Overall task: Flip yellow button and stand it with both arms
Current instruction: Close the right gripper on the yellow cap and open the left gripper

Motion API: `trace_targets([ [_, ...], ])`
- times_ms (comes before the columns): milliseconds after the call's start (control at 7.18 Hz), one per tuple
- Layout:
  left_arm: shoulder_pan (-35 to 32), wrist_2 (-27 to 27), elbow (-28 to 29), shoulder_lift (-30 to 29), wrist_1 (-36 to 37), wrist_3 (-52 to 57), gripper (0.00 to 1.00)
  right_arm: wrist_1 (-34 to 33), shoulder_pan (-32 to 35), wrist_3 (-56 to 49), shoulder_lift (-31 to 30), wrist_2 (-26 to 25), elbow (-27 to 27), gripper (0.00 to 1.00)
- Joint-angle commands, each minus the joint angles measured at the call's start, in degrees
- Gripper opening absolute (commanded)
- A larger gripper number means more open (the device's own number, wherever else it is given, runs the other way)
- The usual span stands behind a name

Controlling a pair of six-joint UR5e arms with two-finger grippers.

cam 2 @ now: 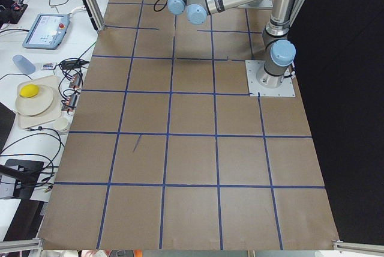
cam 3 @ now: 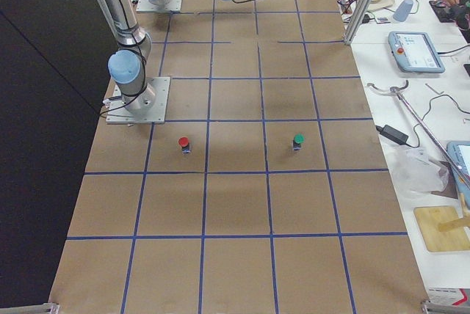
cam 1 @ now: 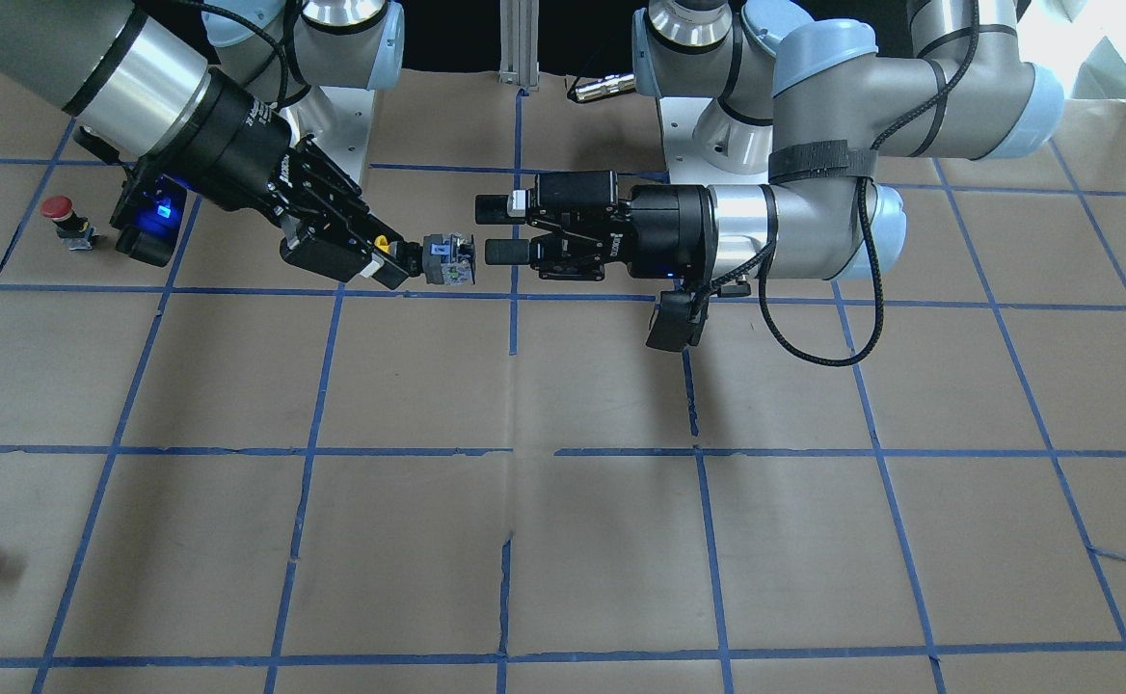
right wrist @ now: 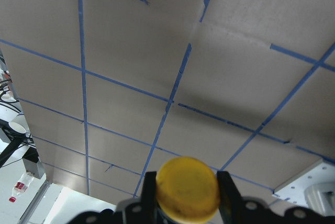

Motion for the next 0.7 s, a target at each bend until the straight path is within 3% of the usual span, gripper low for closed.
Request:
trace_targets([
  [0,0.49,10.08,2.9,-0.09,0.44,-1.6,0.78,-0.43,-1.75,-9.0,-0.26,-2.81,0.14,0.1],
  [279,0.84,22.65,5.81,-1.32,1.23,-4.06,0.78,1.92,-2.02,-29.17,-0.96,-15.86,0.57,0.1],
  [557,0.93,33.8,6.35,-1.59,7.26,-5.29,0.78,1.94,-2.11,-45.17,-0.88,-27.82,1.1,0.09],
])
